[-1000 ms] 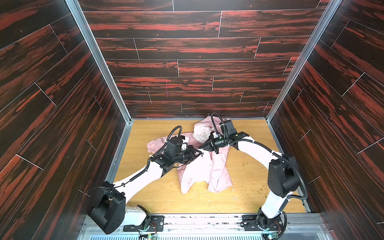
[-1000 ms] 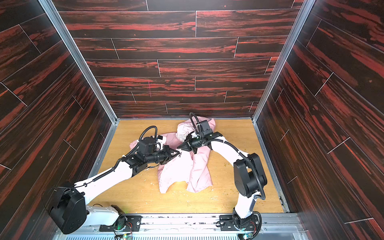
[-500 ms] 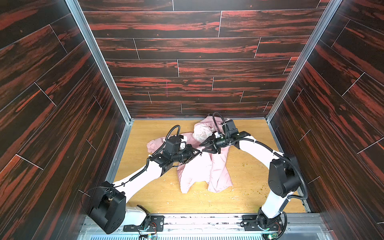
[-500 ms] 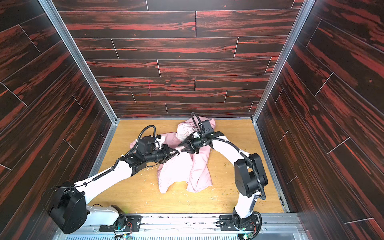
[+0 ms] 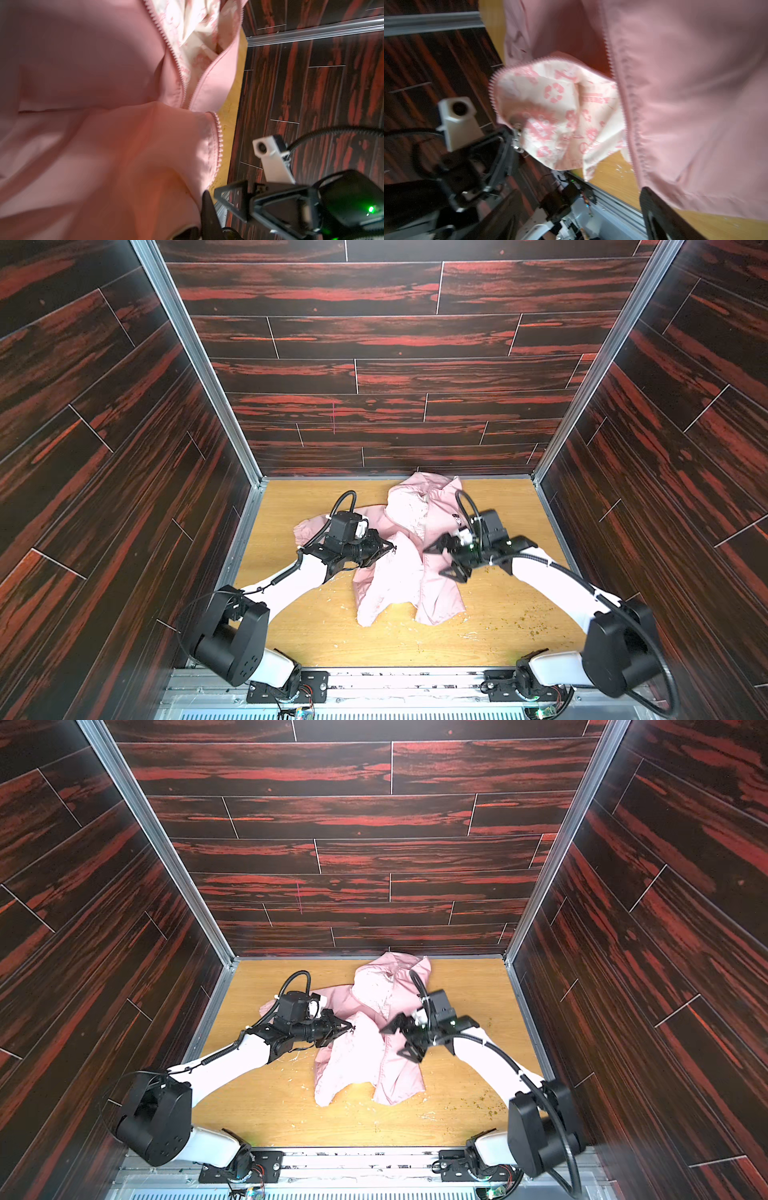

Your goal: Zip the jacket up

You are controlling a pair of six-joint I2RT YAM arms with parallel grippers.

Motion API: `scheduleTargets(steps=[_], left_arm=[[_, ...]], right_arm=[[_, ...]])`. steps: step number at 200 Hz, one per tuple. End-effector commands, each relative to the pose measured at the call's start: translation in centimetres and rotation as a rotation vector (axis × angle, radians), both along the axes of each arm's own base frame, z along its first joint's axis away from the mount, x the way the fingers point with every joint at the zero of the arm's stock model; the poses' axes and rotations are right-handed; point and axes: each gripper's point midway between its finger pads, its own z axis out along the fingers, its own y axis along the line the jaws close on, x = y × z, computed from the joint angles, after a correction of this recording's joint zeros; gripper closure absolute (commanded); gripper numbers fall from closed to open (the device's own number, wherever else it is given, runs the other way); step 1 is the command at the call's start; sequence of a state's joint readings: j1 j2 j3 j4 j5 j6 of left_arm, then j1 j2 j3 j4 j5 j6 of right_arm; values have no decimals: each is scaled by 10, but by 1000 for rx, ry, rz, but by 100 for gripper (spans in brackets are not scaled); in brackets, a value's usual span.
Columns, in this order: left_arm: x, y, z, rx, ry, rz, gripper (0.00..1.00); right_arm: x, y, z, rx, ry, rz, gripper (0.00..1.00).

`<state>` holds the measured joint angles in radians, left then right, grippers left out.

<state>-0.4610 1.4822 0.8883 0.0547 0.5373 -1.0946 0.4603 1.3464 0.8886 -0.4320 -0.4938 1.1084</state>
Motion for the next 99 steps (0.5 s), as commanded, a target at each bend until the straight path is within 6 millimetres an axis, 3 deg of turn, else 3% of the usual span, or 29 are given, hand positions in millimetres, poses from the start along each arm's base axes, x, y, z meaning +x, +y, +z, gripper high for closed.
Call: scheduleTargets(steps=[1,29,52,73,99], left_arm=[[2,1,3,11,-17,-26,100],[3,0,4,9,-24,-30,100],[2,0,1,5,-28,-43,100],[0,-1,-1,1,-26,-58,100],[1,2,-4,22,-39,-48,100]], right_arm=[[-22,-2,-9,-44,29,-73,25],[-51,-1,-24,-112,56,-144,38],[-67,-3,-26,-164,46,-189,35],[-71,-19,-2,-360,-54,-186,25],[-66,-61,38,-720,-188,-176,22]])
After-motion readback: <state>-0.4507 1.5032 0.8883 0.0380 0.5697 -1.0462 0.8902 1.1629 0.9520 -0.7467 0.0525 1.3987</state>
